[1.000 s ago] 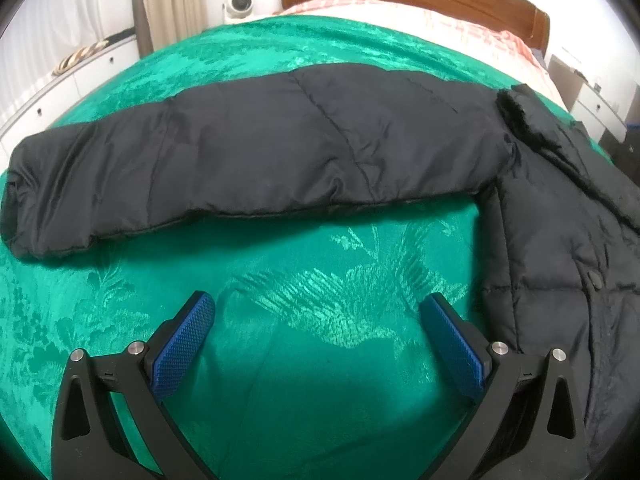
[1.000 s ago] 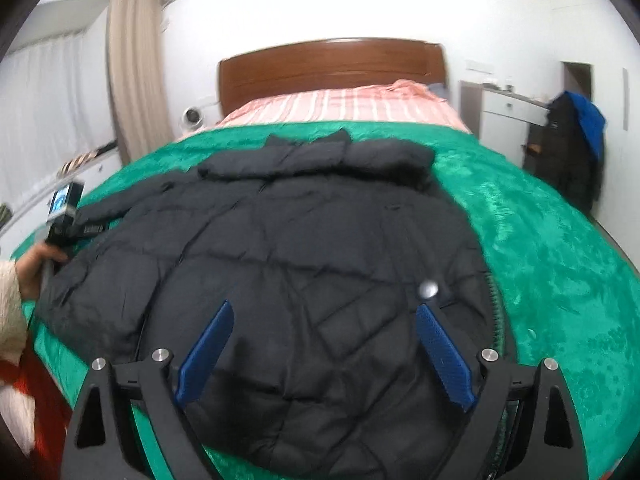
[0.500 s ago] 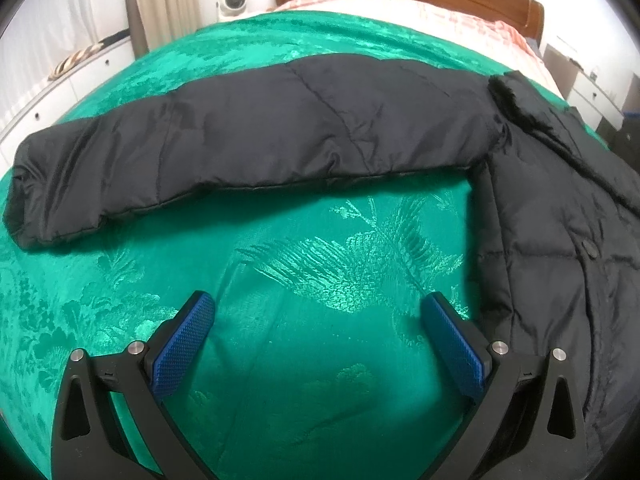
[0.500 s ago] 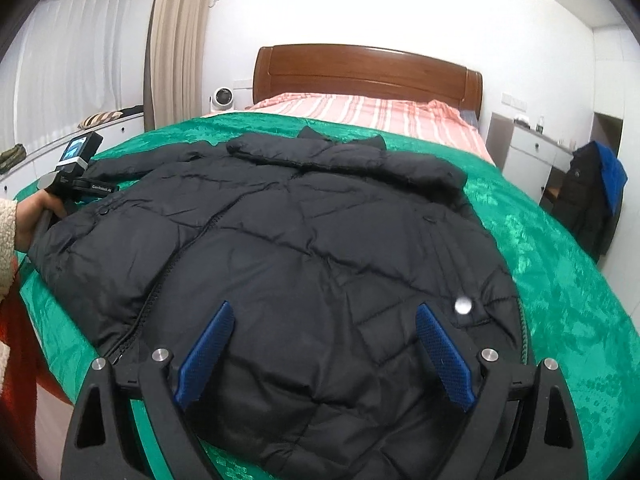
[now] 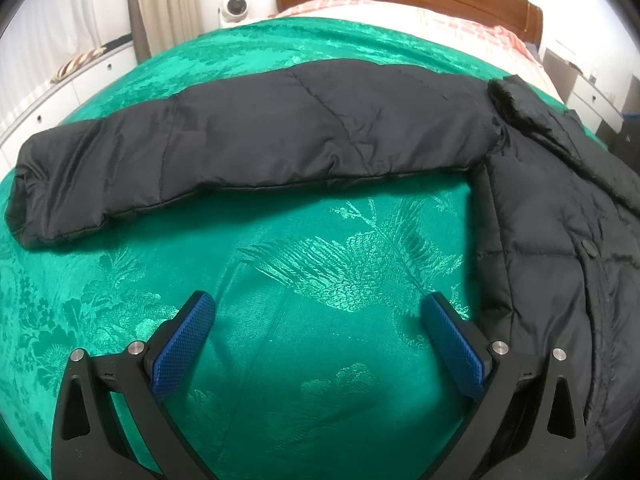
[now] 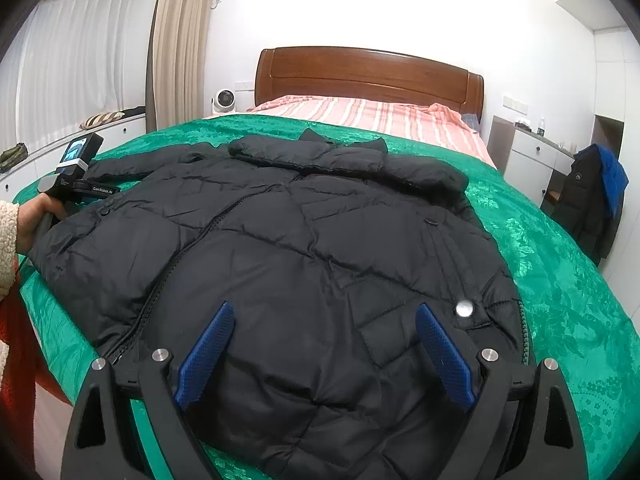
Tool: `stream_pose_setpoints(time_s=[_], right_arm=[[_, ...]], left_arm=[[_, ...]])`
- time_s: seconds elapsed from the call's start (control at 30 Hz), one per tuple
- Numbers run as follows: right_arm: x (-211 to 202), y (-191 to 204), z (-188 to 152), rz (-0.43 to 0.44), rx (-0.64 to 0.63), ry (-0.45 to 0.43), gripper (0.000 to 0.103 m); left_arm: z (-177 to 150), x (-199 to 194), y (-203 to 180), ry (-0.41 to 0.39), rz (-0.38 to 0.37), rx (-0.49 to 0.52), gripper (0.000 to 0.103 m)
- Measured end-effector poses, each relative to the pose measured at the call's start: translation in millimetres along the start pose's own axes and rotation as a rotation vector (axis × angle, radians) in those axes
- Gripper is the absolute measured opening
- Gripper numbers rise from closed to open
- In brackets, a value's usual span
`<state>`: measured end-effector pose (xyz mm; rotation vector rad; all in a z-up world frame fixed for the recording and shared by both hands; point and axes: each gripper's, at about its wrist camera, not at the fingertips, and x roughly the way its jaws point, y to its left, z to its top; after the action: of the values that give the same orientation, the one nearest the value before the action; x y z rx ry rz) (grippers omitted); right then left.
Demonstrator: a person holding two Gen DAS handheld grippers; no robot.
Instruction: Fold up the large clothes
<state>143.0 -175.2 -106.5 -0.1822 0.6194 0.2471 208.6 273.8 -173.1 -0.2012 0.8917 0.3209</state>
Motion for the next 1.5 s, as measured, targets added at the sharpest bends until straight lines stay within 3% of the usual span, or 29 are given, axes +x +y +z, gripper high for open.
stream_pose_setpoints(time_s=[0.53,0.73,0.83,0.93,1.0,1.13,1.17,1.2,1.23,1.27,1.37,1.5], right_arm=[[-3.6,-0.5,0.6,0.014,0.005,-0.013,0.092],[-0.5,-0.6,-1.7,0.012,0.021,0.009,0.092],[-0.2,1.0,-1.1,0.006,0.019,0.009,0.092],[1.3,2.4,-0.9,0.001,0.024,0.015,0.092],[1.4,2.9,-0.8,0.0,0.029,0.021,0.092],[0.0,5.0,-0.7,-0.011,0.031,0.034,0.092],[-0.2,5.9,-0.6,-0.015,0.029,0.037,0.092],[-0.2,6.4,-0.4,-0.016,0.031,0.039,0.092],[0.5,6.8,-0.1,-0.016,0.035,0.042,0.092],[1.1,7.4,0.1,-0.014,0.04,0.044,0.092],[2.6,7.2,2.3,-0.005,0.054,0.041,0.092],[3.7,4.4,2.6,0.023,0.067,0.031,0.092]], left_arm=[[-1.8,-9.5,3.4,0.032,-0.003,-0.029,0.103],[-15.5,-41.7,24.7,0.026,-0.115,-0.095,0.103],[-6.5,-57.9,68.9,-0.032,-0.164,-0.264,0.103],[1.7,-56.0,132.1,-0.082,-0.204,-0.547,0.103],[3.7,-39.9,170.0,-0.065,-0.194,-0.711,0.102],[16.5,-20.8,209.3,-0.114,-0.206,-0.856,0.101],[23.3,-19.7,212.4,-0.13,-0.19,-0.859,0.092],[29.2,-18.8,213.6,-0.142,-0.181,-0.847,0.053],[35.6,-16.1,214.6,-0.129,-0.153,-0.83,0.029],[41.7,-12.8,215.5,-0.108,-0.135,-0.813,0.011],[70.1,-29.4,209.4,-0.146,-0.114,-0.738,0.008],[147.7,-88.6,156.0,-0.277,-0.126,-0.497,0.007]])
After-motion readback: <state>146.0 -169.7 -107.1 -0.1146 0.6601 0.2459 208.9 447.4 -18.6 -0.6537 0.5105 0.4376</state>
